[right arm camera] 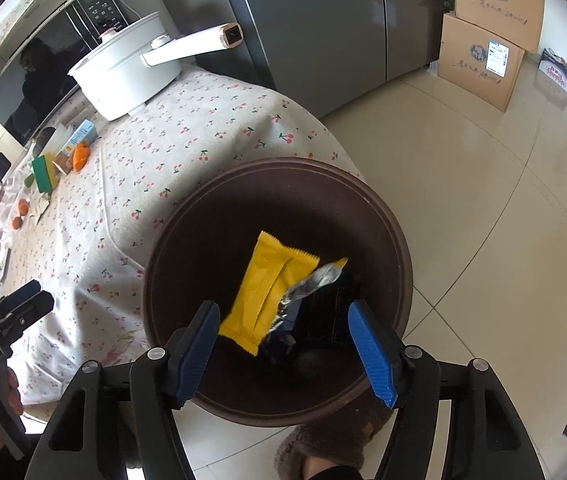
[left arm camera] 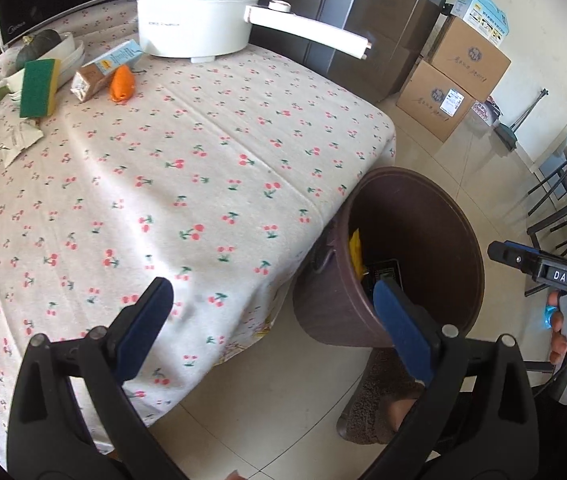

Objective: Collect trash
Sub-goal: 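Carry the tissue box and yellow packet over the brown bin and open both grippers, then move both tools back over the table toward the white wrapper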

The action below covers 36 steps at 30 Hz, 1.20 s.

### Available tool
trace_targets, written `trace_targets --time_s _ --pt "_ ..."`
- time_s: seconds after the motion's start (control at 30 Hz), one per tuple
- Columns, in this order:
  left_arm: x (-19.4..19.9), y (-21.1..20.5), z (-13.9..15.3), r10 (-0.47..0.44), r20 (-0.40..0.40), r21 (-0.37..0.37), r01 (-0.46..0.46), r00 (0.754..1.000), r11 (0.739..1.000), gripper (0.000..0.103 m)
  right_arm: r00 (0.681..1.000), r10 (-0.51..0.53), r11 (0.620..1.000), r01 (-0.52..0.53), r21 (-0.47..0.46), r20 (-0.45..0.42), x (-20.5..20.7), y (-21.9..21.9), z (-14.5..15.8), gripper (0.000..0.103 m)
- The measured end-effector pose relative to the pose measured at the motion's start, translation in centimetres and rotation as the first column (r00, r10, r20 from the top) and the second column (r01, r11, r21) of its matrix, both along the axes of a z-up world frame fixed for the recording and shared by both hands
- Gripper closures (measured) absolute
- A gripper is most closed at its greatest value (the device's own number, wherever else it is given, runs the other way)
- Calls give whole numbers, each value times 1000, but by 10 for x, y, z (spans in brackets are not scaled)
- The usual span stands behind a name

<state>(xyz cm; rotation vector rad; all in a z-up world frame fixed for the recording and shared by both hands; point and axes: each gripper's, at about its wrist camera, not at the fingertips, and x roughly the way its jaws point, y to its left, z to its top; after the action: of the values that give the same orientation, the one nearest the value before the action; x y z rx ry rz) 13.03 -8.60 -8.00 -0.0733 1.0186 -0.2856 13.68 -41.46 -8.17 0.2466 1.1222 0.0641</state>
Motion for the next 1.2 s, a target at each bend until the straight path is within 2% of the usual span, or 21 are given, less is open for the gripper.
trace_targets --time_s 0.23,0.47,0.73,0.87,1.03,1.2 --pt "-6 79 21 130 39 -23 -129 991 991 1 998 49 997 -52 51 48 20 56 33 23" --pt "-7 155 24 273 21 -37 -272 962 962 1 988 140 988 -143 55 62 40 127 46 19" --pt "-2 200 38 396 18 -77 -393 918 916 1 983 167 985 -170 41 72 67 190 60 18" --pt "4 214 53 434 40 -80 -430 900 899 1 973 203 979 -201 -33 109 81 223 72 18" --pt "15 235 58 469 65 -49 -467 881 883 1 960 233 971 -221 -87 157 93 251 83 17" --pt "31 253 46 452 55 88 -455 890 886 1 931 324 938 -292 -189 171 101 274 79 16"
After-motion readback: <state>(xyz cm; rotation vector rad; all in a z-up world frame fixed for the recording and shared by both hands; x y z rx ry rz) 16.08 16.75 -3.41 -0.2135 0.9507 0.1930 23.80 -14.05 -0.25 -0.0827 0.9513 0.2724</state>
